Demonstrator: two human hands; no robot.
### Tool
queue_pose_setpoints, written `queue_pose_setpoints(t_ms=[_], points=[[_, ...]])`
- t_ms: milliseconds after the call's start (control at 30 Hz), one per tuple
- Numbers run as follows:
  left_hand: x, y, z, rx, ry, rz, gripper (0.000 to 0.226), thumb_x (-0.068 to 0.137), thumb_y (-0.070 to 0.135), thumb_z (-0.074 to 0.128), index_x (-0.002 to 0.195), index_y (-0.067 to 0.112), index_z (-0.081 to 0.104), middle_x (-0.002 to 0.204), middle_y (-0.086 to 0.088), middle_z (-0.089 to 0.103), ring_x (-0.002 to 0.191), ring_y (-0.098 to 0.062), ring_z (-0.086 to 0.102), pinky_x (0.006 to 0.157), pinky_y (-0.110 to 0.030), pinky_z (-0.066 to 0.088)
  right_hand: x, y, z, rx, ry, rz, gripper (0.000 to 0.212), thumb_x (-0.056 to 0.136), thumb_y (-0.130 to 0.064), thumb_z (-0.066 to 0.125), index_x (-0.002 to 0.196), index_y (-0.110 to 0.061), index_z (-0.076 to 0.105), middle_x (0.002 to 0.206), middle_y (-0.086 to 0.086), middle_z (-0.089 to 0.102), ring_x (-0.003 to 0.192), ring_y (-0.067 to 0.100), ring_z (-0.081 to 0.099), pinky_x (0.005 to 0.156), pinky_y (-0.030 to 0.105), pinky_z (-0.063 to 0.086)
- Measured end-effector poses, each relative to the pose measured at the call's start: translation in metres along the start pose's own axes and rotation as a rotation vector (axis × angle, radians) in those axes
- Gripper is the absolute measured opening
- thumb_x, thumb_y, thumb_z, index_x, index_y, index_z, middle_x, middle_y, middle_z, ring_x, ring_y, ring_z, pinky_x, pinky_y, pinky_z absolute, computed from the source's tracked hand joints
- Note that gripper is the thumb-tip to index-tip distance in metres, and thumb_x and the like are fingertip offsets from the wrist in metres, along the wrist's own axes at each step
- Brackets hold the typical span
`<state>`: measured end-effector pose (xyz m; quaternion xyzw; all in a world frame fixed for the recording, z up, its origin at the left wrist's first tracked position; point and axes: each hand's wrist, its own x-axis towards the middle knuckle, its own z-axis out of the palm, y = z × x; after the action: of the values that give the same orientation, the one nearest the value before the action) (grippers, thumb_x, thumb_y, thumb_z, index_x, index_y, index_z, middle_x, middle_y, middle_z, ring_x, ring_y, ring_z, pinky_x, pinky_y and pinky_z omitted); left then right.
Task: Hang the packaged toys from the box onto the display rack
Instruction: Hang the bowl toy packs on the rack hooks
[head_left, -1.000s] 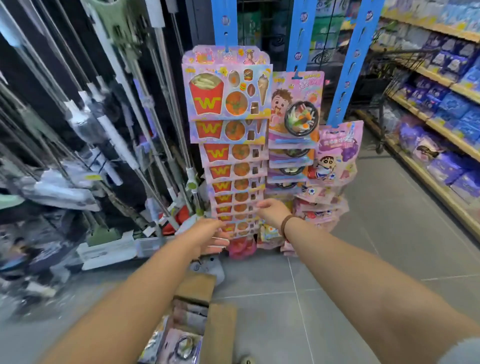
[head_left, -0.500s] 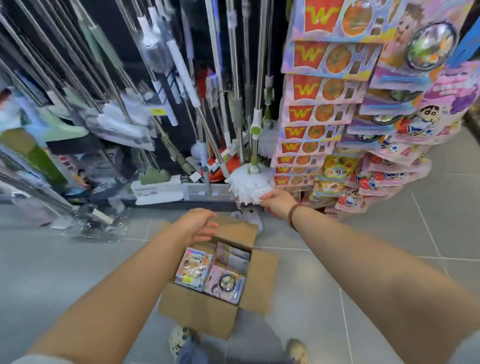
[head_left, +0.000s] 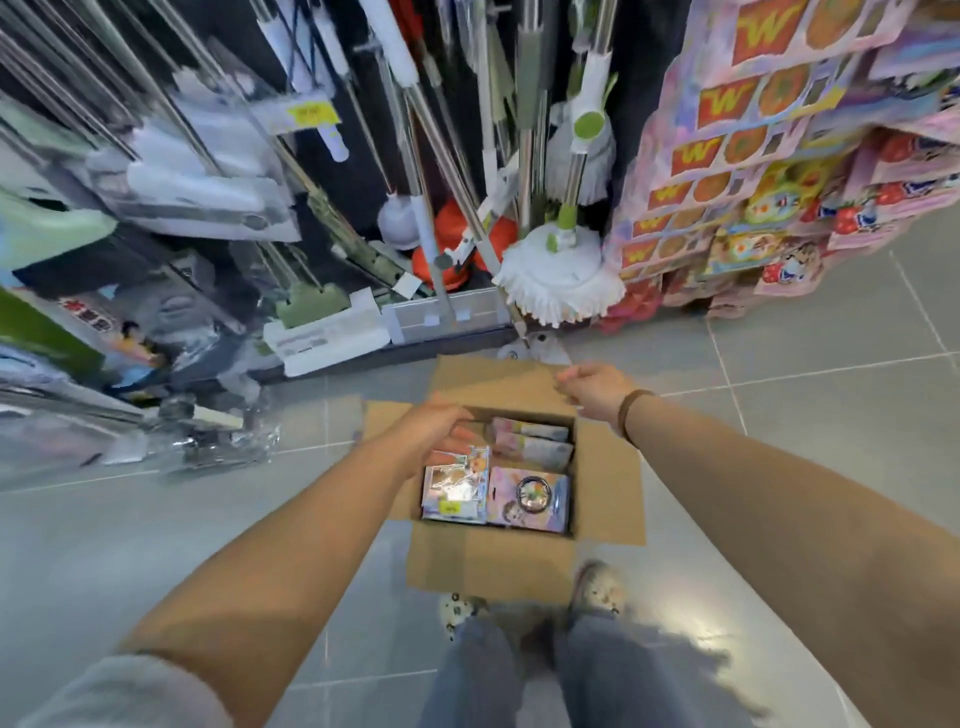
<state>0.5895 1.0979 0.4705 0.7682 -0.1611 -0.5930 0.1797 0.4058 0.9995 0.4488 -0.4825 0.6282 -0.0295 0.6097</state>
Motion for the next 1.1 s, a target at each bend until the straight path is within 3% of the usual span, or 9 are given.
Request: queue_pose_setpoints(t_ms=[167,300,367,433,600,667,833,967,1100], points=[[0.086,-0.041,0.018,-0.029,-0.015,-0.014,0.017,0.097,0.020,0.046,0.080,0.017,0.050,0.077,-0.003,0.057,0.066,-0.016,0.057,0.063,-0.026,0.044,0.078,0.047,0.035,-0.087,-0.018,-0.044,0.010,0.090,-0.005,0.055,0.082,-0.011,0.055,0.078,0.004,0.053,0.066,0.011,0.050,0.063,0.020,0.041],[0.186,-0.100,0.049,-0.016,-0.033,-0.031,0.011,0.096,0.023,0.046,0.092,0.016,0.054,0.077,-0.003,0.058,0.066,-0.015,0.056,0.058,-0.025,0.042,0.170,0.125,0.075,-0.187,-0.043,-0.032,0.005,0.090,-0.017,0.055,0.086,-0.015,0.057,0.095,0.012,0.061,0.090,0.027,0.060,0.075,0.035,0.046],[0.238,-0.133,0.065,-0.015,-0.039,-0.018,0.009,0.094,0.024,0.048,0.095,0.017,0.054,0.077,-0.003,0.059,0.067,-0.015,0.057,0.059,-0.025,0.043,0.212,0.168,0.098,-0.215,-0.074,-0.010,0.016,0.092,-0.019,0.051,0.076,-0.018,0.053,0.089,0.011,0.057,0.085,0.025,0.057,0.064,0.030,0.042],[0.292,-0.160,0.082,-0.022,-0.034,0.002,0.006,0.093,0.021,0.050,0.092,0.017,0.055,0.076,-0.004,0.059,0.067,-0.017,0.057,0.059,-0.025,0.042,0.256,0.214,0.120,-0.238,-0.089,0.004,0.012,0.093,-0.016,0.051,0.083,-0.016,0.056,0.089,0.009,0.055,0.084,0.020,0.052,0.062,0.025,0.039],[0.400,-0.205,0.115,-0.048,0.007,0.084,0.017,0.095,0.015,0.045,0.081,0.019,0.054,0.072,-0.003,0.059,0.064,-0.015,0.057,0.055,-0.022,0.044,0.347,0.301,0.161,-0.429,-0.137,-0.094,0.010,0.092,-0.009,0.050,0.088,-0.015,0.058,0.093,0.006,0.058,0.092,0.017,0.053,0.070,0.023,0.043],[0.431,-0.216,0.122,-0.037,0.016,0.127,0.016,0.095,0.015,0.044,0.083,0.019,0.054,0.071,-0.002,0.058,0.063,-0.015,0.057,0.059,-0.023,0.042,0.376,0.317,0.170,-0.501,-0.078,-0.173,0.019,0.092,-0.010,0.049,0.098,-0.005,0.066,0.106,0.013,0.065,0.105,0.023,0.058,0.084,0.025,0.044],[0.457,-0.233,0.125,-0.067,0.038,0.129,0.015,0.096,0.016,0.045,0.085,0.018,0.055,0.075,-0.004,0.061,0.062,-0.015,0.057,0.058,-0.024,0.044,0.394,0.323,0.176,-0.842,-0.067,-0.281,0.031,0.091,-0.017,0.051,0.119,-0.014,0.062,0.128,0.006,0.059,0.117,0.025,0.054,0.092,0.028,0.044],[0.452,-0.240,0.122,-0.069,-0.007,0.098,0.012,0.096,0.017,0.046,0.090,0.016,0.056,0.083,-0.006,0.064,0.070,-0.018,0.062,0.077,-0.034,0.053,0.390,0.329,0.173,-0.920,0.227,-0.337,0.048,0.089,-0.019,0.057,0.135,-0.012,0.044,0.133,0.012,0.045,0.126,0.031,0.041,0.098,0.037,0.040],[0.457,-0.242,0.124,-0.061,-0.067,0.103,0.013,0.097,0.020,0.047,0.100,0.012,0.056,0.083,-0.005,0.062,0.073,-0.017,0.061,0.076,-0.032,0.052,0.395,0.330,0.169,-1.238,0.262,-0.246,0.032,0.094,-0.022,0.050,0.125,-0.016,0.055,0.123,0.009,0.058,0.115,0.029,0.055,0.086,0.036,0.046]])
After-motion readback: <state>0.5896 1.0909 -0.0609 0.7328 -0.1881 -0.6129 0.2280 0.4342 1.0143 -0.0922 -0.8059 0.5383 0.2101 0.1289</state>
